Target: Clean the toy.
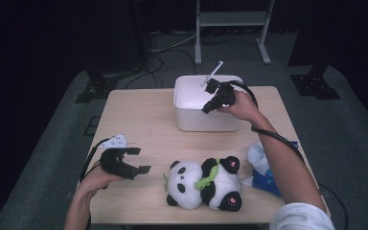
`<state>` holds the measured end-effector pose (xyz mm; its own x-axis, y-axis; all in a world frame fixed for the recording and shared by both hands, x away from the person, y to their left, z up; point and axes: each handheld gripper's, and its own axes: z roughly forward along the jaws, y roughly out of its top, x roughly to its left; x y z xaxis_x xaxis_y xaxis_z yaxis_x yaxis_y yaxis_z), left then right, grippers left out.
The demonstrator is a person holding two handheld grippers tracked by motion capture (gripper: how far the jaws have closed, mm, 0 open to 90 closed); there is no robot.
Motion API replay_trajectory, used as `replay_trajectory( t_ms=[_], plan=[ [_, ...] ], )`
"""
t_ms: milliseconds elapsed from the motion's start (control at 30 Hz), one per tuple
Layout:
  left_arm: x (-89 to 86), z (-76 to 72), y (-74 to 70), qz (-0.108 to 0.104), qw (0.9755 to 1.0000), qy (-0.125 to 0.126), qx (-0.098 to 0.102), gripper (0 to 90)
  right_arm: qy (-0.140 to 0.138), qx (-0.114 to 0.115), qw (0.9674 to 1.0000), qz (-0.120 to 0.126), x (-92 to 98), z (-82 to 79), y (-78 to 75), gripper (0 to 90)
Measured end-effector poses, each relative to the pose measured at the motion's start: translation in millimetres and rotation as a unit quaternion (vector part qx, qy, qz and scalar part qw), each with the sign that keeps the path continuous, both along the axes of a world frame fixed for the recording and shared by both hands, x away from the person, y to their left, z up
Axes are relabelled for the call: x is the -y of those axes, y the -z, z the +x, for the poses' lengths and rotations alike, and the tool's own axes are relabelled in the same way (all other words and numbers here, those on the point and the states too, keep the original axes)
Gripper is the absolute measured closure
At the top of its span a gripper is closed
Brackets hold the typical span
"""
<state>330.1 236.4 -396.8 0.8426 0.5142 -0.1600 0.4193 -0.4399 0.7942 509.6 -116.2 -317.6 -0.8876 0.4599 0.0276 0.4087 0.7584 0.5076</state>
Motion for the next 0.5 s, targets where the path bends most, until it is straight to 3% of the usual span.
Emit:
replay_trajectory(
  t_ms=[500],
  plan=[
    [4.5, -0.5, 3.1, 0.006, 0.9999, 0.007, -0.007, 9.5, -0.042, -0.012, 0.999, 0.008, -12.6, -25.2, 2.7, 78.8]
  ],
)
